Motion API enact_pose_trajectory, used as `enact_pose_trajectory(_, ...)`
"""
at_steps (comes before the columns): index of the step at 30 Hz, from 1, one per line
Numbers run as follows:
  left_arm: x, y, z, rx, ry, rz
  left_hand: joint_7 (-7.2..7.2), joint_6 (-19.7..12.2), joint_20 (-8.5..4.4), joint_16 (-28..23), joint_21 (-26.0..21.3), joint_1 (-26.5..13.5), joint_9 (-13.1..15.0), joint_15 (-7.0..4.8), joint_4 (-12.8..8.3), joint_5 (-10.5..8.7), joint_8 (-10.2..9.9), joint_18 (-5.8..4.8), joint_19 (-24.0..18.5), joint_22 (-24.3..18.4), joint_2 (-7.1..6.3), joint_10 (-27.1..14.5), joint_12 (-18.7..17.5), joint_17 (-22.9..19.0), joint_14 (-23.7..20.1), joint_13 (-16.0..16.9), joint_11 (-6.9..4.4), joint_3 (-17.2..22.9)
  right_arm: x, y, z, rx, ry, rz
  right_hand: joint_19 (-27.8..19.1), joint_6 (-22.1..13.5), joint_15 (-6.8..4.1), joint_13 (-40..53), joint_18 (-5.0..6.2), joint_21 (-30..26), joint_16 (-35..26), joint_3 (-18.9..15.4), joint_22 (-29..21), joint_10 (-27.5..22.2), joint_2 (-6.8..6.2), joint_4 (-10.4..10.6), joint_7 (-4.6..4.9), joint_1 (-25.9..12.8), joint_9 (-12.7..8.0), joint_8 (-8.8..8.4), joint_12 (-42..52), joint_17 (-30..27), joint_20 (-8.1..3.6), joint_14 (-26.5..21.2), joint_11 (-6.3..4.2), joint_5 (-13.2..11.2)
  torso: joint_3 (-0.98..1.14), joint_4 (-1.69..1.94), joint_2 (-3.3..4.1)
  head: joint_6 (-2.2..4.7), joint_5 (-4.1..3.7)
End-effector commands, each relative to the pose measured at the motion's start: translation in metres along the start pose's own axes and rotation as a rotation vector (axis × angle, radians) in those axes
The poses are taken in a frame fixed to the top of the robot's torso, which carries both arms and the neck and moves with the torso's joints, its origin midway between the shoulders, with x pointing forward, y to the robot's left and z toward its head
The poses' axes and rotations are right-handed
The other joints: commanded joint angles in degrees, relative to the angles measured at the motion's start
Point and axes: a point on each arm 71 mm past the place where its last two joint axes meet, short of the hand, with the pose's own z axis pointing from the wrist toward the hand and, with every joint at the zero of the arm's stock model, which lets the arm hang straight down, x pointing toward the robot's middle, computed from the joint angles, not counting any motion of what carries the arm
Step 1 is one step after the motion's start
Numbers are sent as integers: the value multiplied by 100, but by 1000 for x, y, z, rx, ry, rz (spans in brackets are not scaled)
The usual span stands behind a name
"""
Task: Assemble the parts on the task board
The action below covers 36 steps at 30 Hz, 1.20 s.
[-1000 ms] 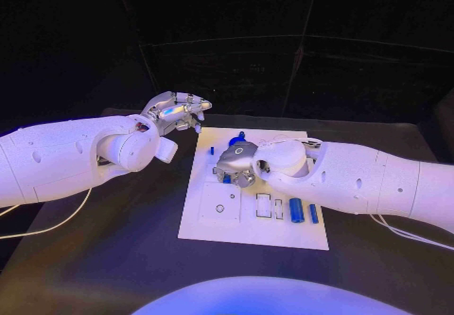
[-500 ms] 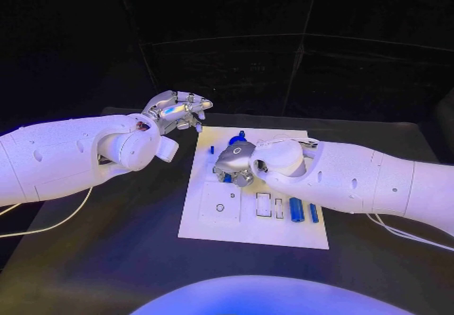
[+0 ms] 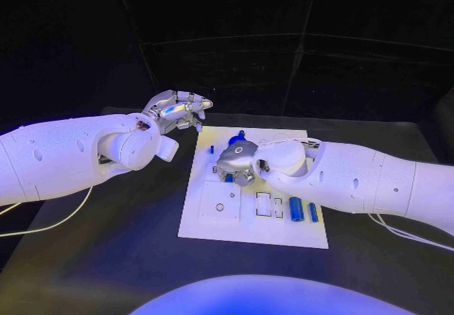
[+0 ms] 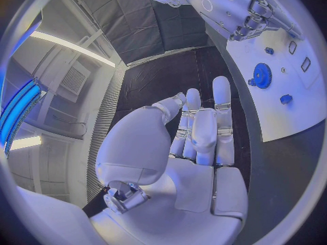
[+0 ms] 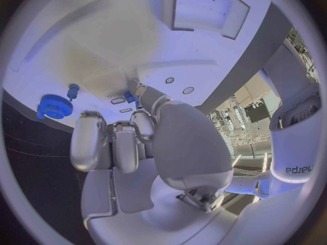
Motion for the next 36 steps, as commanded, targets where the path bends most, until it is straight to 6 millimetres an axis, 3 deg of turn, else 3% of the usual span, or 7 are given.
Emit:
enact_pose_trajectory(1,-1,0,0,-1,2,-3,11,-16,10,-40,-33,-2,-9,-6,12,-5,32,74,8,-5,-59,-41,-28,-5,-38,-4,-9,37,-6,1,-3,-41,-101,9,1,137,41,16,43,21,43,-17,16,2,38,64,9,-106,48,62,38,841,49,454,59,-35,1,0,1,15,4)
enact_pose_trajectory(10,-2,0,0,-4,-1,-2,13,-20,11,-47,-38,-6,-12,-4,11,-5,33,74,11,-8,-56,-44,-28,-13,-41,-9,-8,48,-11,-6,-16,-36,-252,45,24,221,47,23,36,50,88,5,72,3,119,104,8,-107,53,78,42,908,56,469,61,-14,0,1,-2,39,-12)
enact_pose_trajectory(17,-3,0,-1,-6,0,-3,15,-26,12,-43,-43,-12,-15,-3,8,-5,34,73,13,-12,-63,-50,-28,-8,-39,-14,-5,56,-13,-12,-42,-44,-389,176,44,232,61,26,26,76,129,-12,119,2,115,148,29,-155,48,68,43,967,64,482,83,9,1,-26,-13,120,-21)
enact_pose_trajectory(24,0,5,-3,-4,20,-12,58,-121,28,-72,-83,-116,-75,21,39,-6,-21,69,25,-38,-102,-79,-30,-40,-50,-57,27,89,-3,-36,-84,47,-462,521,75,244,82,71,14,117,175,-196,195,44,100,347,37,-345,37,41,92,1034,87,496,98,64,14,-49,-36,293,-19)
enact_pose_trajectory(27,2,11,-5,-2,31,-21,81,-148,43,-99,-111,-193,-134,40,78,-7,-68,65,24,-54,-117,-105,-42,-69,-64,-88,49,105,2,-46,-101,97,-490,665,78,240,84,78,13,121,181,-249,202,47,105,388,42,-364,33,31,97,1042,89,497,103,120,25,-82,-52,356,-13)
enact_pose_trajectory(33,14,24,-7,13,84,-104,137,-75,115,-460,-266,-572,-390,126,336,-5,-294,49,-99,-134,-137,-283,-128,-456,-316,-211,131,69,9,-56,-126,178,-550,926,79,233,90,95,13,123,189,-328,205,55,106,436,52,-386,27,16,112,1053,94,498,112,165,44,-124,-76,482,-48)
enact_pose_trajectory(36,23,31,-7,14,116,-155,125,-7,151,-620,-362,-791,-540,151,482,-10,-445,54,-184,-183,-130,-353,-135,-621,-463,-260,141,-16,11,-58,-133,209,-576,1038,78,229,93,101,13,123,192,-363,205,58,105,457,56,-396,25,10,118,1058,96,499,115,166,49,-118,-73,535,-73)
